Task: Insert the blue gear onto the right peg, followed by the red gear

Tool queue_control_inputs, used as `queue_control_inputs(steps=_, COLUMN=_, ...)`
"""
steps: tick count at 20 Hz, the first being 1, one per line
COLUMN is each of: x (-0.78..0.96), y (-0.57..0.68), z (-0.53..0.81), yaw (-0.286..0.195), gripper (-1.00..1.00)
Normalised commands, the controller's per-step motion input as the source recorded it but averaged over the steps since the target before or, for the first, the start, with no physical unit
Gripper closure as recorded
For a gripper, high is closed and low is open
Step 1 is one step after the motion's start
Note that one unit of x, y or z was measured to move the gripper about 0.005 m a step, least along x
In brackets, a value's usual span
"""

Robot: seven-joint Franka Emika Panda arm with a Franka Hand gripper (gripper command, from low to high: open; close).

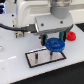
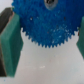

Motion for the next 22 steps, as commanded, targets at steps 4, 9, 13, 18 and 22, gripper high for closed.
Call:
queue_control_inputs(steps=4, x=0.26, y=-0.05, z=-0.07, yaw=0.000, gripper=1.00)
queue_control_inputs(steps=9, x=0.28, y=-0.08, z=-0.06, yaw=0.000, gripper=1.00)
queue_control_inputs(steps=13, x=0.11, y=0.00, z=0.02, yaw=0.000, gripper=1.00)
queue_control_inputs(steps=18, x=0.14, y=-0.07, z=0.17, yaw=0.000, gripper=1.00)
queue_control_inputs(steps=22, x=0.37, y=-0.05, z=0.41, yaw=0.000, gripper=1.00)
